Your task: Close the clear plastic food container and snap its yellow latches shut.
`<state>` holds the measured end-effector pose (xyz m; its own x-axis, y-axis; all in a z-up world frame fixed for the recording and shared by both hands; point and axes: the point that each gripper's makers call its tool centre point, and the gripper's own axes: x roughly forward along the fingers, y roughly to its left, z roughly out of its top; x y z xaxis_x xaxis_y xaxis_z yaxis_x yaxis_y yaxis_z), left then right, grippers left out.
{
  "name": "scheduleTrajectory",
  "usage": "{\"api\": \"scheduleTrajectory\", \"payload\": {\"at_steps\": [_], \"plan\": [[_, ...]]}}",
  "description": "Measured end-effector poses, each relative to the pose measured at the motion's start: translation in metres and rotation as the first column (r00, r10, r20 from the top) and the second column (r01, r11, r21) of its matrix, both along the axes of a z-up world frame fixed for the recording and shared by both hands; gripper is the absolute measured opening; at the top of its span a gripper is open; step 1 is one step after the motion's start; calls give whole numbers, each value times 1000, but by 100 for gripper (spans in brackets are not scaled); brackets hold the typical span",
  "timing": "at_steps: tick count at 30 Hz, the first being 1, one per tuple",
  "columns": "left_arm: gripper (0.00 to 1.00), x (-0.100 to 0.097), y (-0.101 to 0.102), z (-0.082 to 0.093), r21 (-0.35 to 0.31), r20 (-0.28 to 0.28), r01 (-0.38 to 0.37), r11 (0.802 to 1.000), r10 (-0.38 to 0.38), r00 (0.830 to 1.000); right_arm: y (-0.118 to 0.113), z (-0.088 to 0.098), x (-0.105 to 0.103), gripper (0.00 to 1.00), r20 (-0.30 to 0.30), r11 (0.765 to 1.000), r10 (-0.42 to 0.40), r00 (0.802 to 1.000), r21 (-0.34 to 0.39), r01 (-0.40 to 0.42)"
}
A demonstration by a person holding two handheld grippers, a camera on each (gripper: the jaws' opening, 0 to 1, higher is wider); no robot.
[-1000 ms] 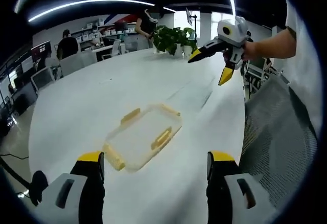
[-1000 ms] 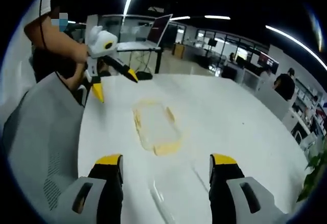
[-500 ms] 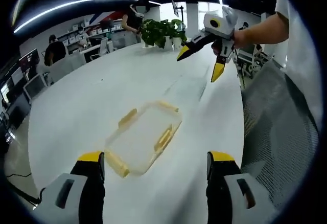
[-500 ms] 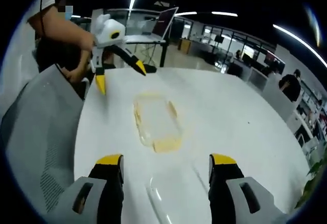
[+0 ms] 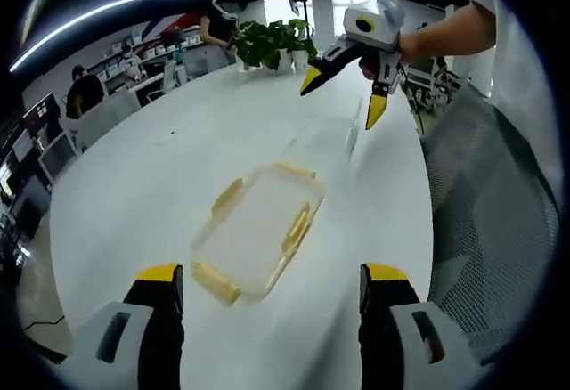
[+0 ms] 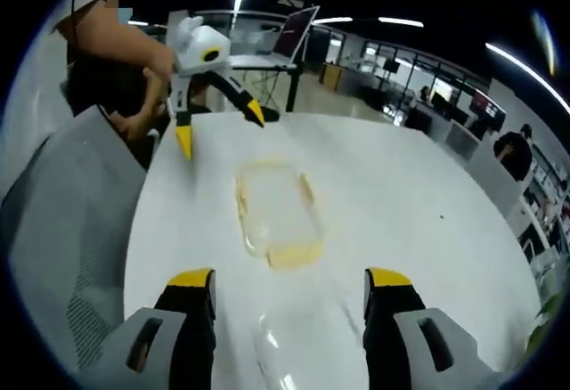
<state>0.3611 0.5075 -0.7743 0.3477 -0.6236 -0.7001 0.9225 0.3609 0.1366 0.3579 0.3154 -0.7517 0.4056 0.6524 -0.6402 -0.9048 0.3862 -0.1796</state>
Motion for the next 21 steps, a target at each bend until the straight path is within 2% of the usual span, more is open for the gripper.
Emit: {"api": "scheduleTrajectory", "payload": {"at_steps": [14,21], "plan": [[80,7,-5,-9,31,-9,54,998,-54,998,13,-13,11,67,-24,997,62,998,-50,-64],[79,14,1,-17,67,-14,68,995,-68,998,20,-21,14,67,-44,991,100,994,-89,-104]]}}
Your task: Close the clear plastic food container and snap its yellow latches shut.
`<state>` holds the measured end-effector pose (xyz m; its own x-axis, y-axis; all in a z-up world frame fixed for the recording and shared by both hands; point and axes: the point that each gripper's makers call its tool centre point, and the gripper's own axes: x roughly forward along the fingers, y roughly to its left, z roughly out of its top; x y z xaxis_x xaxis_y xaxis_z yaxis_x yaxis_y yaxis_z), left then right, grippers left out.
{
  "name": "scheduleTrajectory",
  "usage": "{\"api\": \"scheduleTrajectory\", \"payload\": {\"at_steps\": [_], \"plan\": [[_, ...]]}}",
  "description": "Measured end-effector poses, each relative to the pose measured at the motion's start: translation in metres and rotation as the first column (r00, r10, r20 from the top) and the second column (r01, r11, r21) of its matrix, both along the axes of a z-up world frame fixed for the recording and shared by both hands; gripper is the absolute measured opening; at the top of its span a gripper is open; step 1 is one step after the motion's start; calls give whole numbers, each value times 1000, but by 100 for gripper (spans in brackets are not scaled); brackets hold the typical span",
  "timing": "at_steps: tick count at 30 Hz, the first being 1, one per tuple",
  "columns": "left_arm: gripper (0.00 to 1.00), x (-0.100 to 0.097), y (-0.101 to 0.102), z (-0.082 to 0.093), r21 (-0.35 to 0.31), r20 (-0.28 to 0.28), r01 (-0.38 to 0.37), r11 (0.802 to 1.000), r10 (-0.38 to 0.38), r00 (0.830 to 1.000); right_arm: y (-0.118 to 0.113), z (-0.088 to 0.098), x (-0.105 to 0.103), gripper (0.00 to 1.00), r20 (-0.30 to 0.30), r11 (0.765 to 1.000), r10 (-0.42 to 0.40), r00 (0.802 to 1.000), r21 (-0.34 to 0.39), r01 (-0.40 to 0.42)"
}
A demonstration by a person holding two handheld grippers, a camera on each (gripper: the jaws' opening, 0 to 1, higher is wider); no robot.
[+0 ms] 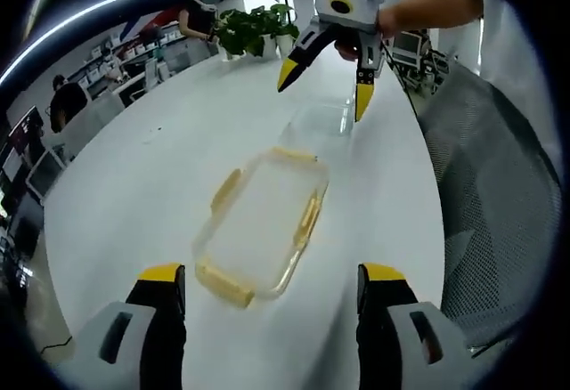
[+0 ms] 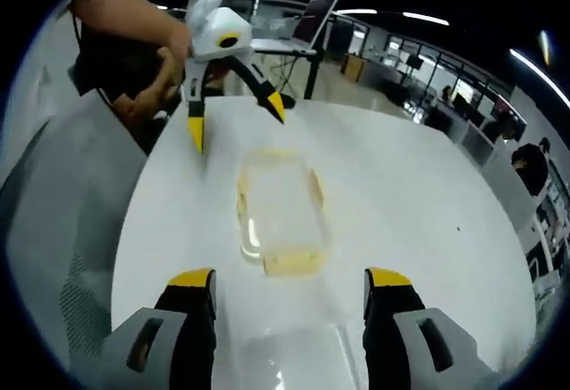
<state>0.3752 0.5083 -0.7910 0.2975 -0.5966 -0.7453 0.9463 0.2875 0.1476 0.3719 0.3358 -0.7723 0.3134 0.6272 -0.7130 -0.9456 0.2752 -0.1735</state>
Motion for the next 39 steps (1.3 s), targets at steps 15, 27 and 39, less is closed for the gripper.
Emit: {"api": "scheduleTrajectory", "payload": {"at_steps": [15,27,39], "plan": [[75,13,11,-17,63,-5,18,998,-18,1000,7,-19,10,67,-37,997,44,998,-58,-46],[72,21,8,-26,92,-12,53,994,-52,999,16,-33,10,66,-59,991,82,995,-101,-87],[69,30,11,-29,153,-17,113,982,-112,994,19,-42,16,65,-80,984,102,992,-137,-112]]}}
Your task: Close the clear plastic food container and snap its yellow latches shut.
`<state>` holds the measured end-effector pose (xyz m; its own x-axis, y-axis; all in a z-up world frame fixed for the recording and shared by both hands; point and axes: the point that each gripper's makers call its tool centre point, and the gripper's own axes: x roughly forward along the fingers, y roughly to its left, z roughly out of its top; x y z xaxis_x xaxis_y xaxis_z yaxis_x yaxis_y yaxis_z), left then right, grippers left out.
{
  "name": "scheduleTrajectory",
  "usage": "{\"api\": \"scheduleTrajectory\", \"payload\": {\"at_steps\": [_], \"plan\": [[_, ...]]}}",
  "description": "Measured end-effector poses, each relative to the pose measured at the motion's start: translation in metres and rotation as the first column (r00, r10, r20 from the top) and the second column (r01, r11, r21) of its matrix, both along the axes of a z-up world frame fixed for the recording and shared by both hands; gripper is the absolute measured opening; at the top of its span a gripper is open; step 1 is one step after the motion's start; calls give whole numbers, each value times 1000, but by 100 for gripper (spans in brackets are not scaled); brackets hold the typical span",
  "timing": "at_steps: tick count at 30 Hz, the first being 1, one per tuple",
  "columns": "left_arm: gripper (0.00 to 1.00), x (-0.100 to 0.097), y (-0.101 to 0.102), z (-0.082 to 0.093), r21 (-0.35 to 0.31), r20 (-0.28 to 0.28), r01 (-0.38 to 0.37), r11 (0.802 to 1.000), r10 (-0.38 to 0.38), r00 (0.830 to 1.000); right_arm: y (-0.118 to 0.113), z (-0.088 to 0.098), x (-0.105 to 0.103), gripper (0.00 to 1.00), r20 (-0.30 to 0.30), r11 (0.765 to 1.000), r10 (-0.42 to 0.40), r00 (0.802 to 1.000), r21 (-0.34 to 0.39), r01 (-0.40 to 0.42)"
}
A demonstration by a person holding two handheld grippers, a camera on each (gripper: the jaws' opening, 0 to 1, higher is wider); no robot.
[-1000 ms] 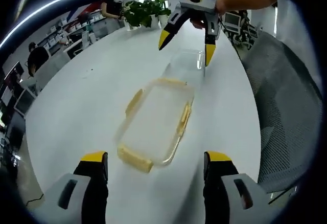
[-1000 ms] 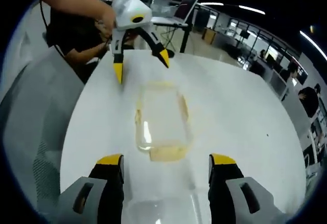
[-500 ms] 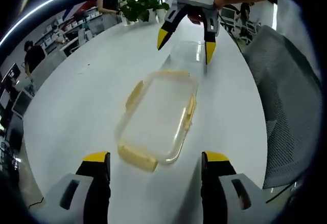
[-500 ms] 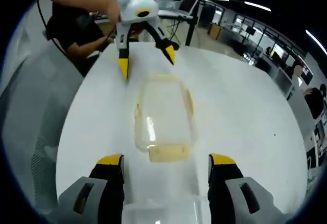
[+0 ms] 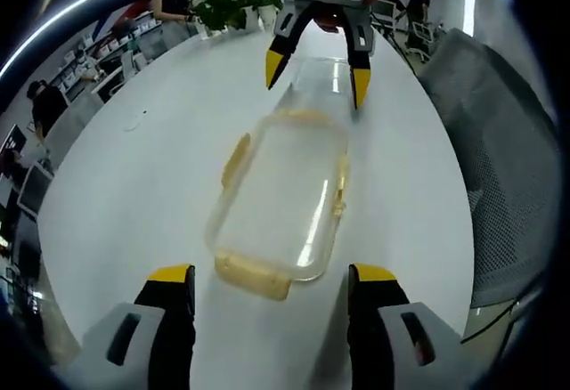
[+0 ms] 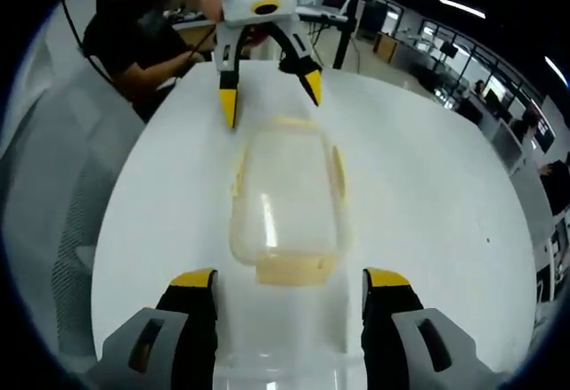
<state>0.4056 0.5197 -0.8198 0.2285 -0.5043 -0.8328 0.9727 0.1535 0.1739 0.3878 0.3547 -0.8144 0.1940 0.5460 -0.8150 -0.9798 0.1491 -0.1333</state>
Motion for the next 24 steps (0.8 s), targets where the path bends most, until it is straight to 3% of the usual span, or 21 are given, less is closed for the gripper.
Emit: {"api": "scheduleTrajectory", "payload": {"at_steps": [4,11,24], "plan": [[67,1,1,-3,43,11,45,998,-45,999,2,-1,1,65,-8,1000,7,1000,-5,-7],[64,0,1,-12,72,-17,78,994,-77,997,4,-7,1,64,-28,999,20,999,-26,-20],[62,10,3,-14,103,-36,125,987,-121,992,10,-14,5,63,-58,998,37,998,-48,-40]]}}
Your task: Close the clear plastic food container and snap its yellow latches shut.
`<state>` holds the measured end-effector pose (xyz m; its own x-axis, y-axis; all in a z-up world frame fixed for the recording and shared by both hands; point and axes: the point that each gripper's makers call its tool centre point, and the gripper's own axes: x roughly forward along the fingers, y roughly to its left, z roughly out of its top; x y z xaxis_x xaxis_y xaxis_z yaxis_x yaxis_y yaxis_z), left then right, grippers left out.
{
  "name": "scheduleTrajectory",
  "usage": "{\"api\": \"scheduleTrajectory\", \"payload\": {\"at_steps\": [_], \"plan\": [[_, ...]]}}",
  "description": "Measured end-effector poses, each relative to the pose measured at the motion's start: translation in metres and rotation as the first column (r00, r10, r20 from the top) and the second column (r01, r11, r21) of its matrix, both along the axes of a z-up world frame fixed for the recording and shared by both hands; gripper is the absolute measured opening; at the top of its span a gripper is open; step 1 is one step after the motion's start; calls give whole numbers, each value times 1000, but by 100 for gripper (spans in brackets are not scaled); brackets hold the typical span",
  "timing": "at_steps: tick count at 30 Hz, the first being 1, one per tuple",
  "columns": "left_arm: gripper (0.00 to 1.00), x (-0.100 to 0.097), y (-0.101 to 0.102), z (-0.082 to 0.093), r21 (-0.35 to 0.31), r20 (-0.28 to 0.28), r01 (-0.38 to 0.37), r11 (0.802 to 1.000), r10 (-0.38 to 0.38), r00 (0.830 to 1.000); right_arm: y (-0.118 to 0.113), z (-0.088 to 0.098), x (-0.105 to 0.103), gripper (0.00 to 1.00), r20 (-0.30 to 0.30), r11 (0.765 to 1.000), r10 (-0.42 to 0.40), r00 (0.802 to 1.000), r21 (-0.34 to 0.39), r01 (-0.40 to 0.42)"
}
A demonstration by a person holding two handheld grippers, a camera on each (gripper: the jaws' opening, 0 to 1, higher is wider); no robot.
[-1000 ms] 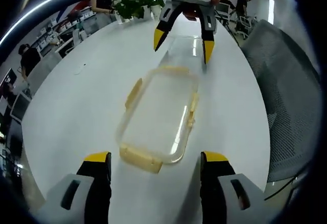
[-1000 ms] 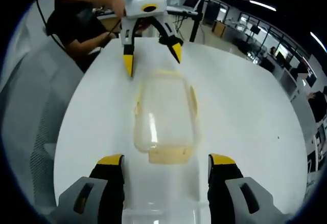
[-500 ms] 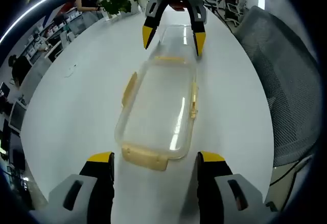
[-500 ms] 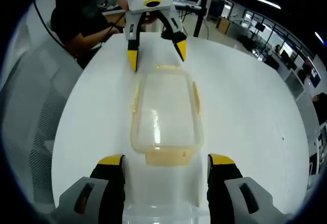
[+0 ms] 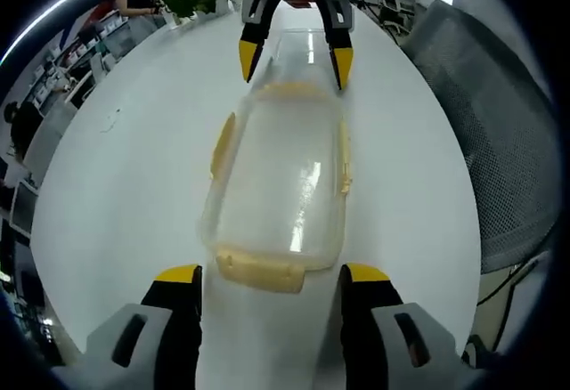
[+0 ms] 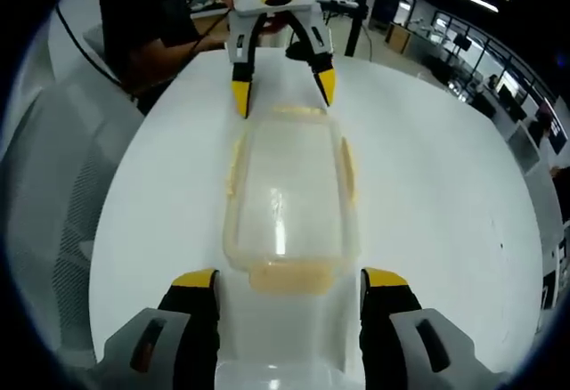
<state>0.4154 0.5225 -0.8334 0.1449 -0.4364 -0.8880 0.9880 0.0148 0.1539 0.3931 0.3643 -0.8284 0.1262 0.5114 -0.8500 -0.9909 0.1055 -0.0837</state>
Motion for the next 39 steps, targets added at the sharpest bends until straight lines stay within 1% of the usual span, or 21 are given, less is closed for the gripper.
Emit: {"api": "scheduleTrajectory", "payload": {"at_steps": [3,9,11,12,17,21,25,27,28,32,33,34,35,39], "plan": [[60,4,0,0,3,0,7,1000,-7,1000,0,-3,1,62,-13,1000,-1,1000,-7,1],[57,3,-3,-1,2,-19,31,1000,-31,999,-3,-12,-2,59,-38,1000,5,999,-28,-6],[57,4,-4,-1,1,-20,34,999,-34,999,-6,-15,-3,58,-40,999,13,999,-51,-15],[57,3,-5,0,3,-19,53,999,-53,998,-3,-13,-3,57,-42,1000,9,999,-30,-11],[55,2,-6,-2,10,-32,67,998,-66,997,-2,-15,-2,57,-67,1000,-6,998,-30,4],[50,-3,-7,-2,4,-52,94,996,-94,994,-2,-15,-3,56,-81,1000,-11,997,-26,9],[50,-3,-7,-3,4,-50,107,994,-107,993,-3,-14,-2,54,-80,1000,-9,997,-18,8],[50,-4,-8,-2,1,-50,113,994,-113,992,-5,-13,-1,45,-79,1000,-14,997,-29,12],[49,-4,-8,-2,0,-52,113,994,-113,992,-7,-13,-2,40,-81,999,-10,997,-31,7],[45,-5,-7,-2,2,-61,126,992,-126,990,-6,-13,-2,39,-79,1000,-13,997,-24,12],[38,-5,-6,-2,7,-62,134,991,-134,989,-6,-14,-2,39,-79,1000,-12,997,-24,10],[38,2,-2,-2,18,-33,108,994,-108,994,-4,-15,-3,39,-76,1000,-3,997,-23,1],[38,-2,-4,-3,6,-64,120,993,-119,991,-3,-16,-2,39,-80,1000,-7,997,-25,5],[39,-3,-4,-2,19,-56,118,993,-117,992,-2,-16,-2,39,-80,1000,-11,997,-28,9]]}}
